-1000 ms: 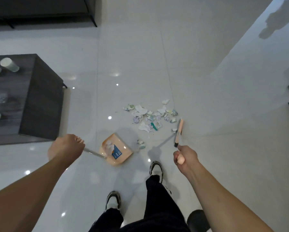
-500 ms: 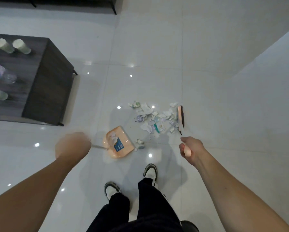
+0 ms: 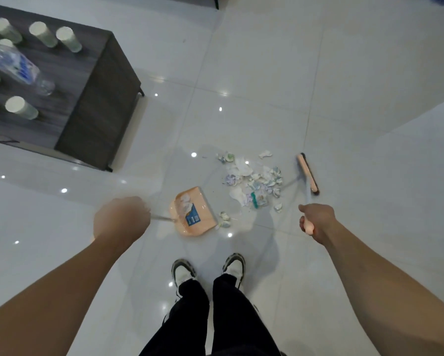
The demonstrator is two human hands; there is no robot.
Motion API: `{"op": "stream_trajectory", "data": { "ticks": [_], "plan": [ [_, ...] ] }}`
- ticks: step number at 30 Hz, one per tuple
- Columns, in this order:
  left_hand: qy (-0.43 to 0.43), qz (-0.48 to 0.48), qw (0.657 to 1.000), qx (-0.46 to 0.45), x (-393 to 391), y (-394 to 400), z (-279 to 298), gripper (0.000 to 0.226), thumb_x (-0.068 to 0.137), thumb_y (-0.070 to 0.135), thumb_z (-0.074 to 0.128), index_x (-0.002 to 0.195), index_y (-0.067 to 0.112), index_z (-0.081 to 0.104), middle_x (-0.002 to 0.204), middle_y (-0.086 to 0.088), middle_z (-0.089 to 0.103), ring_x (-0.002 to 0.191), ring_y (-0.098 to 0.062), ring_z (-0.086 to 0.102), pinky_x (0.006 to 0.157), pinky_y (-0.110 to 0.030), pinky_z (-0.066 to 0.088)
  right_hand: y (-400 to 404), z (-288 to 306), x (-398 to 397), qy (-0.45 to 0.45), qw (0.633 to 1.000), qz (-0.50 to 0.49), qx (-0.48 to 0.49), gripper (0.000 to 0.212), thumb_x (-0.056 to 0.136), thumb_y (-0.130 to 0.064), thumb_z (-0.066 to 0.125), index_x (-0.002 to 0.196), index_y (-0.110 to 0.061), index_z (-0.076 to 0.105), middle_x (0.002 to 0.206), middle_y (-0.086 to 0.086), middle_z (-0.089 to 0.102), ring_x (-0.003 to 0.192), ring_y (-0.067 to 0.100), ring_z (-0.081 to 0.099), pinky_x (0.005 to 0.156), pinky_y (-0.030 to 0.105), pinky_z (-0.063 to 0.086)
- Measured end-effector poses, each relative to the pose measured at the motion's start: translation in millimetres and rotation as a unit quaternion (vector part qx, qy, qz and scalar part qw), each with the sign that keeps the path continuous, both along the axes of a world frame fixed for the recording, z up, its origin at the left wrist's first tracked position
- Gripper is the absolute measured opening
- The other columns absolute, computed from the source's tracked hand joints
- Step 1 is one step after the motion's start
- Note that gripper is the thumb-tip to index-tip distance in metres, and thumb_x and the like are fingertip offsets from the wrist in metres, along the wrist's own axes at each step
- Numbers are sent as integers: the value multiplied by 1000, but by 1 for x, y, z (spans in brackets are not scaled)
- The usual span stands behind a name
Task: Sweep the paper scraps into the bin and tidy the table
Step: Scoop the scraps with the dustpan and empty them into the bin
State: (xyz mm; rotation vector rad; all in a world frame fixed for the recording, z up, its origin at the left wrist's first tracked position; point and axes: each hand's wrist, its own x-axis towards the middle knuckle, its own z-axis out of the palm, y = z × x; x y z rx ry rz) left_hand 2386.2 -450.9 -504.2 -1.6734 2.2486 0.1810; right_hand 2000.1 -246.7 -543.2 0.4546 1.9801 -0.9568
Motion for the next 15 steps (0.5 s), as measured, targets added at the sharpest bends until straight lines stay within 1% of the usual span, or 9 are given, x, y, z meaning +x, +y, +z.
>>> {"op": "stream_trajectory", "data": {
  "ticks": [2, 4, 6, 8, 9, 11, 13, 15],
  "plan": [
    [4, -4, 1000, -2, 1, -4, 0, 23, 79, 38, 48, 61, 23, 49, 56, 5, 50, 49, -18, 47, 47, -23, 31, -1, -6, 6, -9, 999, 27, 13, 8, 91, 3, 63, 88, -3, 57, 67, 13, 50, 45, 19, 43, 36, 20, 42],
    [12, -3, 1000, -4, 0, -8, 1, 21, 77, 35, 50, 60, 22, 49, 54, 5, 50, 48, -18, 45, 48, -24, 30, -1, -6, 21, -16, 996, 77, 28, 8, 90, 2, 62, 93, -5, 59, 65, 13, 49, 42, 19, 43, 38, 21, 42],
    [20, 4, 1000, 1, 0, -9, 2, 19, 79, 33, 50, 62, 24, 50, 56, 5, 50, 49, -17, 45, 49, -25, 31, 1, 2, 37, -30, 991, 127, 31, 21, 90, 1, 61, 108, -9, 61, 63, 13, 47, 41, 19, 41, 39, 21, 39],
    [23, 10, 1000, 9, 0, -11, 4, 17, 81, 33, 50, 65, 26, 52, 59, 6, 49, 50, -15, 44, 49, -24, 29, 2, 16, 46, -46, 988, 148, 25, 34, 90, -1, 62, 118, -18, 56, 62, 11, 48, 40, 18, 40, 38, 19, 35],
    [25, 11, 999, 16, 2, -12, 6, 16, 81, 33, 51, 67, 26, 53, 60, 6, 49, 51, -14, 43, 49, -24, 28, 2, 26, 49, -48, 986, 157, 22, 34, 90, -3, 63, 119, -20, 55, 61, 11, 49, 39, 17, 40, 37, 19, 33],
    [38, 15, 999, 31, 9, -15, 9, 15, 81, 32, 52, 68, 25, 54, 62, 5, 50, 54, -17, 47, 52, -24, 31, -1, 46, 50, -40, 985, 170, 15, 28, 90, -6, 66, 115, -17, 58, 60, 10, 50, 36, 15, 41, 36, 19, 32],
    [50, 28, 997, 42, 21, -16, 12, 16, 80, 33, 53, 67, 24, 53, 64, 4, 52, 57, -19, 51, 53, -25, 34, -11, 62, 52, -23, 981, 192, 11, 19, 89, -7, 67, 106, -14, 62, 60, 10, 49, 35, 14, 41, 36, 20, 32],
    [57, 51, 996, 44, 32, -14, 14, 16, 80, 35, 53, 67, 26, 51, 66, 5, 52, 57, -17, 50, 51, -25, 32, -26, 70, 53, -2, 976, 217, 11, 13, 89, -5, 66, 97, -14, 61, 60, 10, 48, 34, 15, 40, 36, 19, 33]
  ]
}}
